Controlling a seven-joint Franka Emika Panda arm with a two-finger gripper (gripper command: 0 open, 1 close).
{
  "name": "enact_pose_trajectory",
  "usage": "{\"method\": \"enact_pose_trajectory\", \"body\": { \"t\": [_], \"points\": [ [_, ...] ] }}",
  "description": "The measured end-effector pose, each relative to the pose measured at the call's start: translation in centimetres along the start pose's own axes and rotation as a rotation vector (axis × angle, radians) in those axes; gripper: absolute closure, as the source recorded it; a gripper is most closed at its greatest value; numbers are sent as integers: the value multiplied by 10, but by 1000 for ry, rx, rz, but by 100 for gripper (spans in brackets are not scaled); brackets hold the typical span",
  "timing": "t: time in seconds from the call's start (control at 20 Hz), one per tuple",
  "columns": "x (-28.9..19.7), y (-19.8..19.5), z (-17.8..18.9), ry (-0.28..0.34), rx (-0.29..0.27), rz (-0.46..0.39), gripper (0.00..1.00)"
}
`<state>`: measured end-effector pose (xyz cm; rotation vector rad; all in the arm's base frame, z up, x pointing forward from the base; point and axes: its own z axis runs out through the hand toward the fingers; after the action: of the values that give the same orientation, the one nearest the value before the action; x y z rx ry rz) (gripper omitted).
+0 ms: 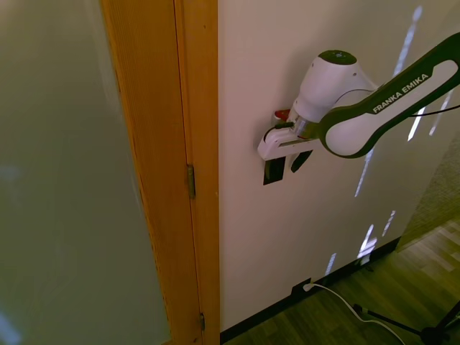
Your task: Turn on the light
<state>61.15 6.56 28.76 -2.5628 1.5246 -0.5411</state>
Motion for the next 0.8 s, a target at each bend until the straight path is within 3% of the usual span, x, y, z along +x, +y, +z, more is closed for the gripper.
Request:
{"method": "enact_pose_trajectory", "body": {
  "t": [0.4, 0.8],
  "points": [
    [-11, 3, 15, 59, 42, -1, 100],
    [-20, 0, 10, 120, 51, 21, 100]
  ]
}}
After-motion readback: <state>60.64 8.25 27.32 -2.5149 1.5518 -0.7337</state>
